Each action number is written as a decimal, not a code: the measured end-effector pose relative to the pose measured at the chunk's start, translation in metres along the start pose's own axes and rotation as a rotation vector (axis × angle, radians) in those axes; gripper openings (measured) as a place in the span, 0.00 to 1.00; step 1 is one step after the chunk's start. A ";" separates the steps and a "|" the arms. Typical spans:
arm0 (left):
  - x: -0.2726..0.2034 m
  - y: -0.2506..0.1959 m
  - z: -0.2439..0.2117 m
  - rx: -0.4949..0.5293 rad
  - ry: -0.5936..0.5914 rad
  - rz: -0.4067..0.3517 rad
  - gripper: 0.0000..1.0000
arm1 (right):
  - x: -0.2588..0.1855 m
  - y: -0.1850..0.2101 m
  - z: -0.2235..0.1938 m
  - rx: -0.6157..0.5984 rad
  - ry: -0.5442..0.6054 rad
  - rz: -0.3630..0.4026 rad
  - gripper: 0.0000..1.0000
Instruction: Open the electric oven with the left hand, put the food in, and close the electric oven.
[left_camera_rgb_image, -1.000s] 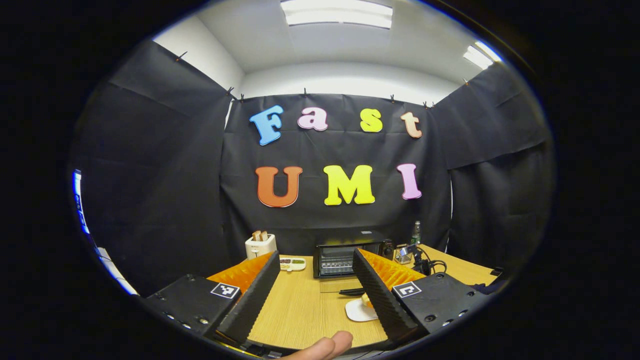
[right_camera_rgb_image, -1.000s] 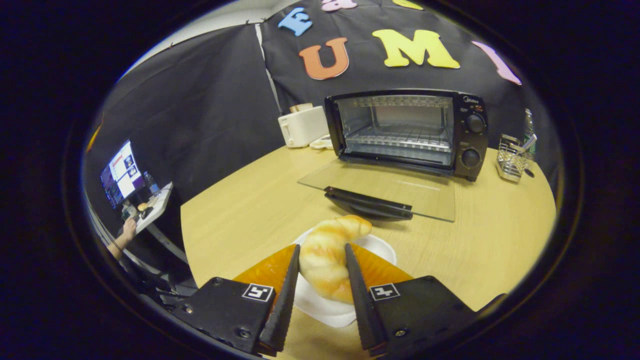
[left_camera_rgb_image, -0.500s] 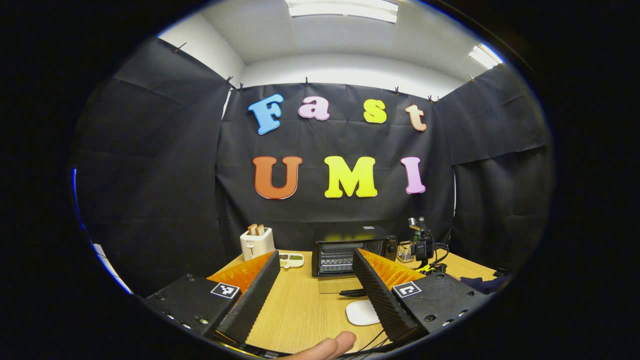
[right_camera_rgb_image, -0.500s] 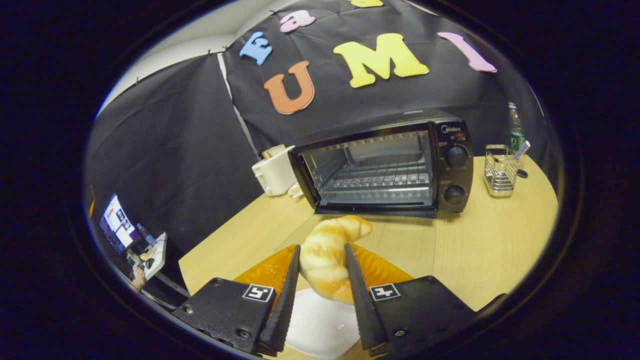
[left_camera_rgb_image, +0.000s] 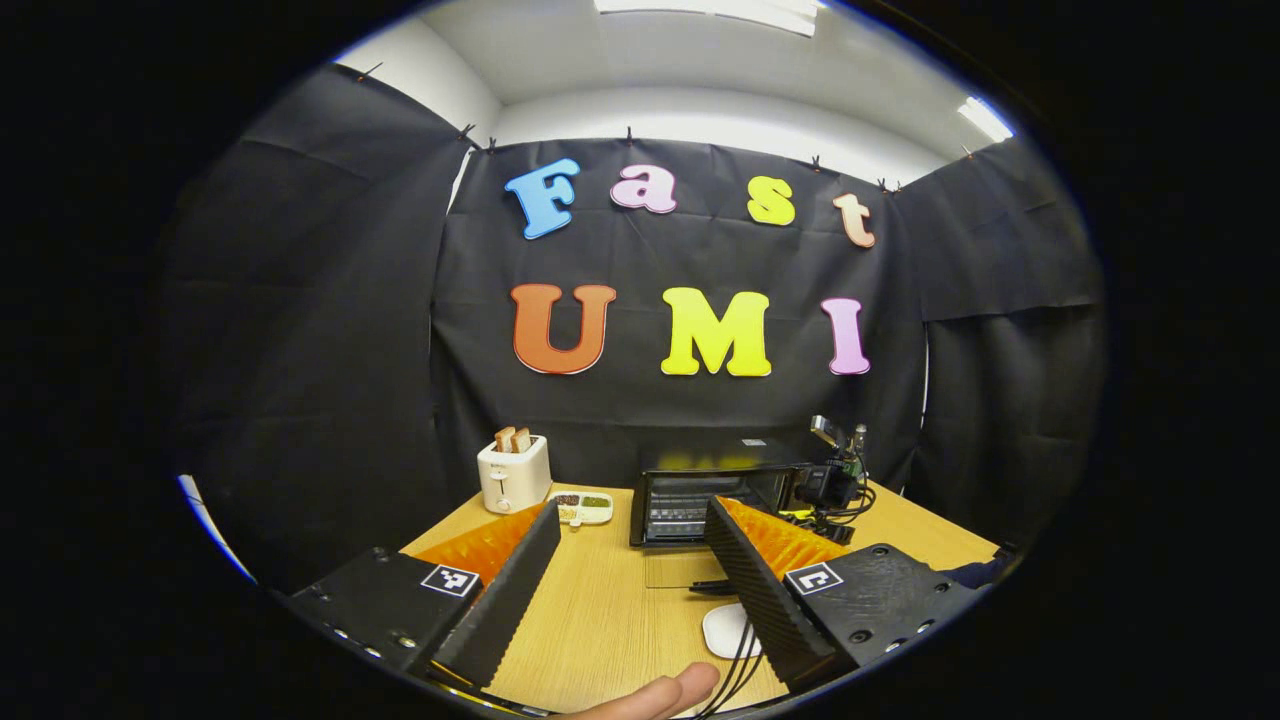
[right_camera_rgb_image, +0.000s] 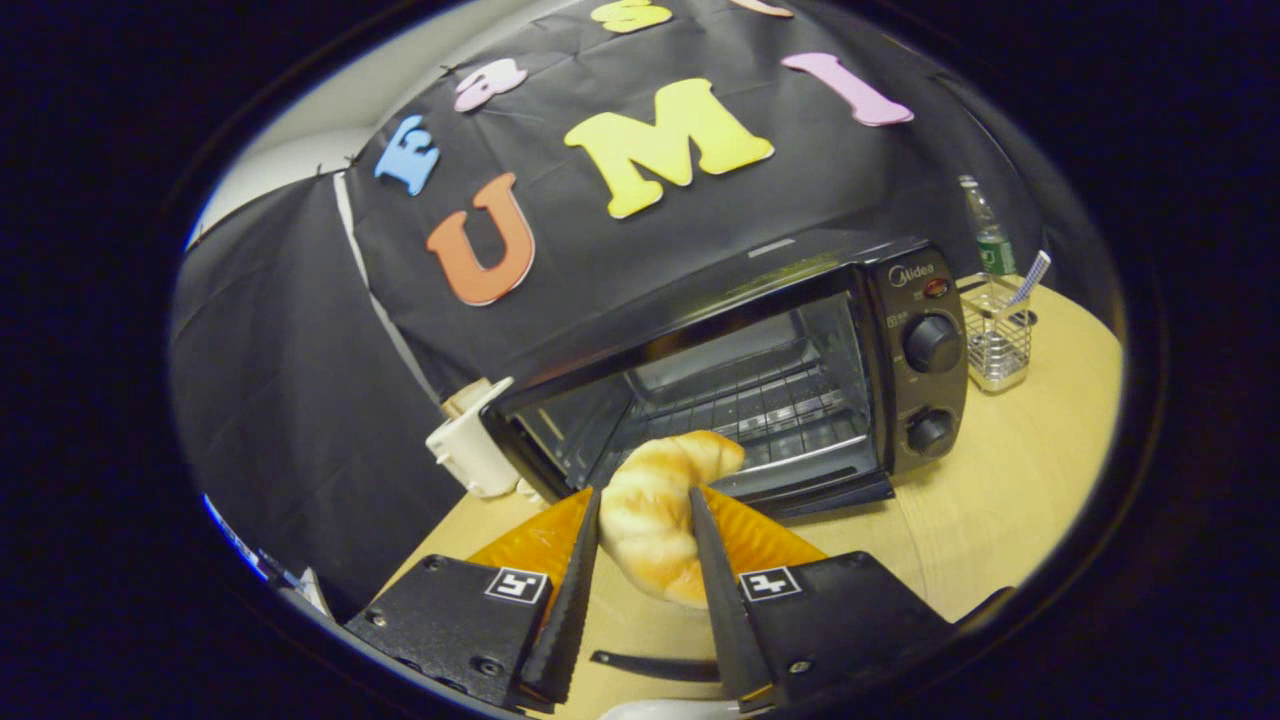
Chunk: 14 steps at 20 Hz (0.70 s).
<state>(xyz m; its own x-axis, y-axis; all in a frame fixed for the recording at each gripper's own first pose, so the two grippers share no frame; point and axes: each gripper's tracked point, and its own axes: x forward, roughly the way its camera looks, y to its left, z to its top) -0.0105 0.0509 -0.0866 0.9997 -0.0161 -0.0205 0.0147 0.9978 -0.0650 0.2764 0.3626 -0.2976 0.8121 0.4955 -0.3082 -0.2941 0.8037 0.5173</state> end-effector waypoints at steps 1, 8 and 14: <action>0.003 0.003 -0.004 -0.005 0.005 0.001 0.96 | 0.012 -0.004 0.004 0.035 -0.028 -0.029 0.55; 0.010 0.025 -0.020 -0.017 0.057 0.035 0.94 | 0.079 -0.021 0.036 0.086 -0.179 -0.140 0.54; 0.012 0.030 -0.023 -0.018 0.066 0.044 0.94 | 0.099 -0.017 0.041 -0.048 -0.191 -0.133 0.57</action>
<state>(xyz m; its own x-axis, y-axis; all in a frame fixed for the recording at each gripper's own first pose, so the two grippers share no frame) 0.0017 0.0788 -0.1117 0.9957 0.0228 -0.0898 -0.0301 0.9963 -0.0809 0.3826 0.3841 -0.3044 0.9245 0.3165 -0.2123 -0.1981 0.8750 0.4418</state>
